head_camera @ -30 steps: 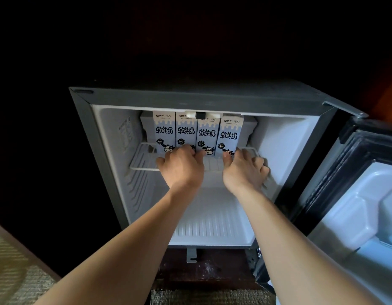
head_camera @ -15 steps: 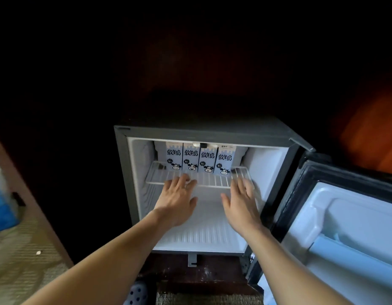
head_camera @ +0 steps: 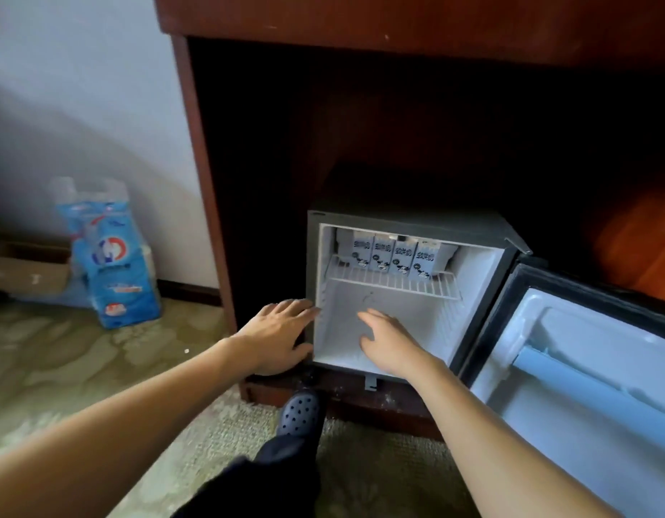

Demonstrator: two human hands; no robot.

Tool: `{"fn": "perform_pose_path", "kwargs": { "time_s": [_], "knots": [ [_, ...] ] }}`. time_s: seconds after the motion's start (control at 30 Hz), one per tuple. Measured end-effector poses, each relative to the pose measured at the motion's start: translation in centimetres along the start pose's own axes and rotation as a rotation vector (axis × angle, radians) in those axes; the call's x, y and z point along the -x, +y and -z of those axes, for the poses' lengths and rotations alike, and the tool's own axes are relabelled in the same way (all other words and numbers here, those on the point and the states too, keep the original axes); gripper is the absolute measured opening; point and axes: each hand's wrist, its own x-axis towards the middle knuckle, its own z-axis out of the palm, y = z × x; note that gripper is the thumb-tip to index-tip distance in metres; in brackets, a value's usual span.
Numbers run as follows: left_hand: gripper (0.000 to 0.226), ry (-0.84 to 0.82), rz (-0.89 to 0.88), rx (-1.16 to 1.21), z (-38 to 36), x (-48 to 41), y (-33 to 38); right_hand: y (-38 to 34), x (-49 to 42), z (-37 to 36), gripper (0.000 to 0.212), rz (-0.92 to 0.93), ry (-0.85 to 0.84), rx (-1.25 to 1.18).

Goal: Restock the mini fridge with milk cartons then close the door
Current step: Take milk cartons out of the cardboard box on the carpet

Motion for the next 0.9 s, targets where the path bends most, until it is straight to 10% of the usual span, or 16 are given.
{"fn": "perform_pose_path", "kwargs": {
  "time_s": [0.47, 0.9],
  "knots": [
    [0.076, 0.146, 0.496, 0.091, -2.6, 30.8, -6.4, -25.1, 8.1, -9.4, 0.062, 0.513, -0.209, 0.169],
    [0.059, 0.100, 0.964, 0.385, -16.4, 48.8, -3.9, -33.1, 17.4, -29.8, 0.059, 0.665, -0.561, 0.153]
  ]
}}
